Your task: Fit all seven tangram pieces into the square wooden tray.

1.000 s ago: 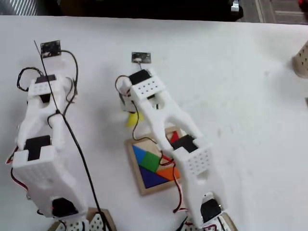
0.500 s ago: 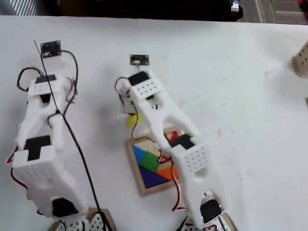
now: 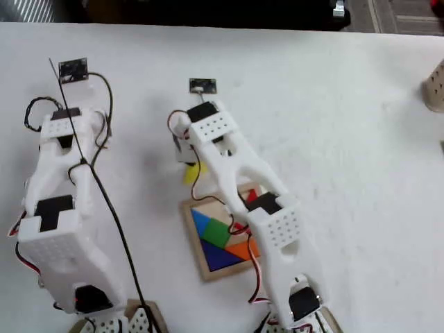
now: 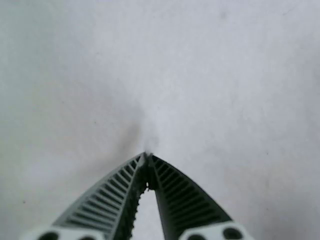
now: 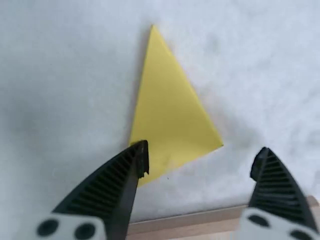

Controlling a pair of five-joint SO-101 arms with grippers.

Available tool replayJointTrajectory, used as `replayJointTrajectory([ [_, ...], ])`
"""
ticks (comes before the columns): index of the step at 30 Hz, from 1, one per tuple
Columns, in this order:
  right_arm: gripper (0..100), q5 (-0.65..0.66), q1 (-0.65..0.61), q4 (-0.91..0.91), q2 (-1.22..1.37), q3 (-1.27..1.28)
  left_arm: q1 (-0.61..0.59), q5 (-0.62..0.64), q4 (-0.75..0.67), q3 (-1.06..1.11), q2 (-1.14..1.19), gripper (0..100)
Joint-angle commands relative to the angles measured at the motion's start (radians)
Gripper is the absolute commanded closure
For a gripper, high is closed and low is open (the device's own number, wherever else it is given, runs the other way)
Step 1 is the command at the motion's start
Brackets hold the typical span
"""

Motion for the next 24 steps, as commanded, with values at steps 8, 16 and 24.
replayJointTrajectory([
  [8,68.7,-0.009,-0.024,0.024,0.087,-0.138,0.007,-0.012,-0.011,-0.049,-0.005,97],
  [16,68.7,-0.003,-0.045,0.186,0.225,-0.379,0.007,-0.012,-0.012,-0.049,-0.005,97],
  [24,80.3,-0.002,-0.048,0.306,0.354,-0.623,0.007,-0.012,-0.012,-0.048,-0.005,97],
])
